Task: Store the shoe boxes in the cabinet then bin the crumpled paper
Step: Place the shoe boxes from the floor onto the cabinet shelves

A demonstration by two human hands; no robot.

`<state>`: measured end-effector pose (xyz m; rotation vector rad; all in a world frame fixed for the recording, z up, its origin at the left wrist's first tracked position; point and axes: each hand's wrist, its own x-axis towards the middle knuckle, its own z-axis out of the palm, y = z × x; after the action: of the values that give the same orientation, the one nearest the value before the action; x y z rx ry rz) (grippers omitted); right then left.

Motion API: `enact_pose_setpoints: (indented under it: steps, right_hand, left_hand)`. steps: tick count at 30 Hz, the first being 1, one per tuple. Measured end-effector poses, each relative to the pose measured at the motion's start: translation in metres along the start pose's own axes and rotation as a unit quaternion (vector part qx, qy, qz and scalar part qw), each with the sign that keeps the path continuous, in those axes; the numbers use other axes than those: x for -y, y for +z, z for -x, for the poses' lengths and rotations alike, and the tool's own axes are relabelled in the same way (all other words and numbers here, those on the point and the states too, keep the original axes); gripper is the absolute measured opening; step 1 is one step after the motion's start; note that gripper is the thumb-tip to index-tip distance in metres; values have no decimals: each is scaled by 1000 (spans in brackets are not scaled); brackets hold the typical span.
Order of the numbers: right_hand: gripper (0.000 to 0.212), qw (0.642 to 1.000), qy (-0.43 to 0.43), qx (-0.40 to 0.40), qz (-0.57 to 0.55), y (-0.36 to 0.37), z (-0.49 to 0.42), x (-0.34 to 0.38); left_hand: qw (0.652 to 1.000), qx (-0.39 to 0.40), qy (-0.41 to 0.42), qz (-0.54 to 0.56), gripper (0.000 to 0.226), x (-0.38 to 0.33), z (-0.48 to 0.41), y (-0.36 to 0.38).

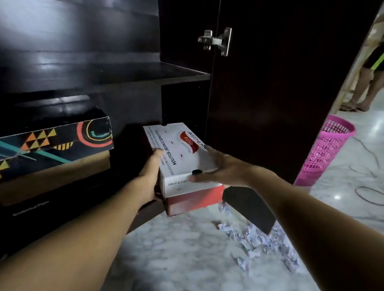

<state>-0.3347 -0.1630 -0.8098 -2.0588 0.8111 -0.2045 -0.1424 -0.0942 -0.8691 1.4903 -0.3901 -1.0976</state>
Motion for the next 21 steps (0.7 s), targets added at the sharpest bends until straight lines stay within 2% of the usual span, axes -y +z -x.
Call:
enact_pose_setpoints:
  steps: [4,5,7,8,10,13,15,19,21]
  right_hand:
    - [108,996,4,-65,-69,2,-46,-35]
    - [102,991,-7,-78,-110,4,-58,-45]
    - [68,973,-40,-109,-197,13,-72,-59]
    - [60,963,-48,-131,-230,18,-80,-66]
    - [71,946,-43,-173,-271,28,-97,-81]
    - [92,948,-32,-228,-218,38,-118,-94]
    - [90,952,-20,-255,-169,42,-124,-99]
    - [89,943,-29,-323,-78,49,-132,-105]
    - [89,933,-13,-350,-81,49,-138,-105]
  left_hand:
    - [998,-62,-9,28,59,5,-36,5]
    - [996,-78,-11,32,62,5,-46,8]
    - [995,-90,-8,34,67,4,-56,12]
    - [995,-92,5,38,66,4,-60,14]
    - [994,-96,34,32,59,8,-68,20]
    - [994,-51,92,24,44,20,-74,27]
    - [989,-5,149,-11,38,26,-80,28]
    - [977,16,208,-49,30,25,-93,25]
    - [974,25,218,-63,43,28,-97,27]
